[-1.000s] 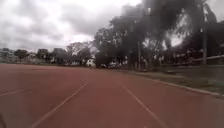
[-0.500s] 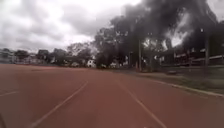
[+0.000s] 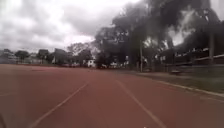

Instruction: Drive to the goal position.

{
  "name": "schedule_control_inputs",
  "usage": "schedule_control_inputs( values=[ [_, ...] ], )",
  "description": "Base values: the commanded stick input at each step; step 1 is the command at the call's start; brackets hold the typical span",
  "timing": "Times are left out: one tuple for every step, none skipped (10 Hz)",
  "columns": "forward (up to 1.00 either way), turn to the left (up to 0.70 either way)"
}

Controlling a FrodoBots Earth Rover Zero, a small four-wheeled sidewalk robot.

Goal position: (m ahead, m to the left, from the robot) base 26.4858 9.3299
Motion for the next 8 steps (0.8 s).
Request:
schedule_control_inputs(
  values=[
    [0.70,0.00],
    [0.70,0.00],
    [0.70,0.00],
    [0.70,0.00],
    [0.70,0.00],
    [0.70,0.00],
    [0.70,0.00],
    [0.70,0.00]
  ],
)
